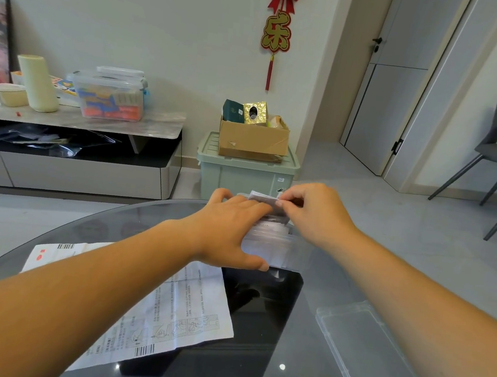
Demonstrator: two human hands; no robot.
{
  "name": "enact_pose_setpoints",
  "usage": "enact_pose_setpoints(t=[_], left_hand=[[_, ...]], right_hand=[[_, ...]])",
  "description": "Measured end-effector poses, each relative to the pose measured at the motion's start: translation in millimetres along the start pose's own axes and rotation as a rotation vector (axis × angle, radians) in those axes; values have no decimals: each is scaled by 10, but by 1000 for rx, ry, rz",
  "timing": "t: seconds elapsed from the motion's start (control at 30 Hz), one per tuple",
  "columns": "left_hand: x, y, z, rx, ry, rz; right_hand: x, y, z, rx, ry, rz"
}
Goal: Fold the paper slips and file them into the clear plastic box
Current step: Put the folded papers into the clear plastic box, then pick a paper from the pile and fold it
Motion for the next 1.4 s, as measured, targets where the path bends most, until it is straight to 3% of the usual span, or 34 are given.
enact_pose_setpoints(t=[0.17, 0.37, 0.57, 0.83, 0.93, 1.07, 1.4], left_hand=[[-1, -17, 13, 31, -10, -18], [3, -5, 19, 41, 50, -79], [31, -25, 23, 43, 114, -136], [-3, 10, 30, 17, 64, -188], [-1, 23, 44, 14, 52, -186], [3, 24, 93, -1, 104, -128], [13, 22, 98, -34, 76, -167]], right_hand=[[22, -65, -3, -44, 74, 34], [111, -85, -35, -82, -71, 227], [135, -50, -57, -11, -5, 90], [123, -135, -37, -87, -149, 345], [99, -158, 25, -114, -162, 307], [49, -122, 106, -127, -39, 213], [95, -38, 244, -164, -184, 220]])
Point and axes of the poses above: each hand's wrist, its own z-axis away from the middle knuckle, its own x-axis out of the palm, y = z × x, the point moved 2 cm from there along -z, towards the middle knuckle, and after that the axes turned 5 degrees about x, right-handed, at the moved point
